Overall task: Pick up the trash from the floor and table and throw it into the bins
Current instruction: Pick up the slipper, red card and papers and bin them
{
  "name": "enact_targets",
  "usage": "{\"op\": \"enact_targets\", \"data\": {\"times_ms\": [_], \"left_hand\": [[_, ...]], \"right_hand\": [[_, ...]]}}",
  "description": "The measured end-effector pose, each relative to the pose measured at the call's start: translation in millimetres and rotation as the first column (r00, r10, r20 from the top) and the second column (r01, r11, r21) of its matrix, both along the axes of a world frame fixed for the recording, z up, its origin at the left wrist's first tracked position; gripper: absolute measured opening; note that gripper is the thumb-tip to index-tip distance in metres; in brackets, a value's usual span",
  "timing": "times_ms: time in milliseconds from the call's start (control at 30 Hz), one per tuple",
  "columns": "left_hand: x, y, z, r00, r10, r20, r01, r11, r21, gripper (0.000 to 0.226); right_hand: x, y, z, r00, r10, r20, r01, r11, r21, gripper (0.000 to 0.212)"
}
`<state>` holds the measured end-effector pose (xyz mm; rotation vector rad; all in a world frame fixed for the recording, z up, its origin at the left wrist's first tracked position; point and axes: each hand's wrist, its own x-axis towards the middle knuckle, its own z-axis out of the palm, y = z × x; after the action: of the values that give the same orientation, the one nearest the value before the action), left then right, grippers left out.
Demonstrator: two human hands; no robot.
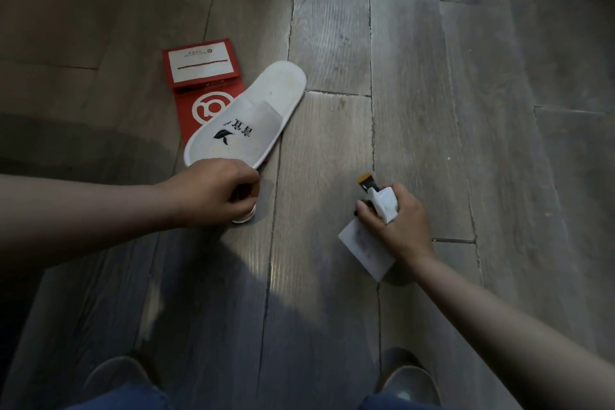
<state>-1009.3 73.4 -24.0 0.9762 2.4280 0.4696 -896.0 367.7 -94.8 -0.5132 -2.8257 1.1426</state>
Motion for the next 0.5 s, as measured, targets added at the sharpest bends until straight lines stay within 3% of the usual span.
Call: {"op": "enact_targets", "data": {"times_ms": [233, 367, 500], "left_hand": [[-17, 3, 16, 0.961, 0.258, -0.095, -0.252, 0.965, 0.078, 0.021], [-33, 5, 18, 0.92, 0.291, -0.264, -0.31, 0.95, -0.035, 0.057], [-42, 5, 8, 0.859, 0.473, -0.198, -0.503, 0.851, -0.15, 0.095]], "right_hand": [[-13, -14, 24, 0.994, -0.101, -0.044, 0.091, 0.977, -0.191, 0.031], [-20, -25, 33, 0.989, -0.134, -0.062, 0.111, 0.951, -0.287, 0.04], [-25, -32, 38, 0.99, -0.111, -0.087, 0.081, 0.953, -0.293, 0.038]]}}
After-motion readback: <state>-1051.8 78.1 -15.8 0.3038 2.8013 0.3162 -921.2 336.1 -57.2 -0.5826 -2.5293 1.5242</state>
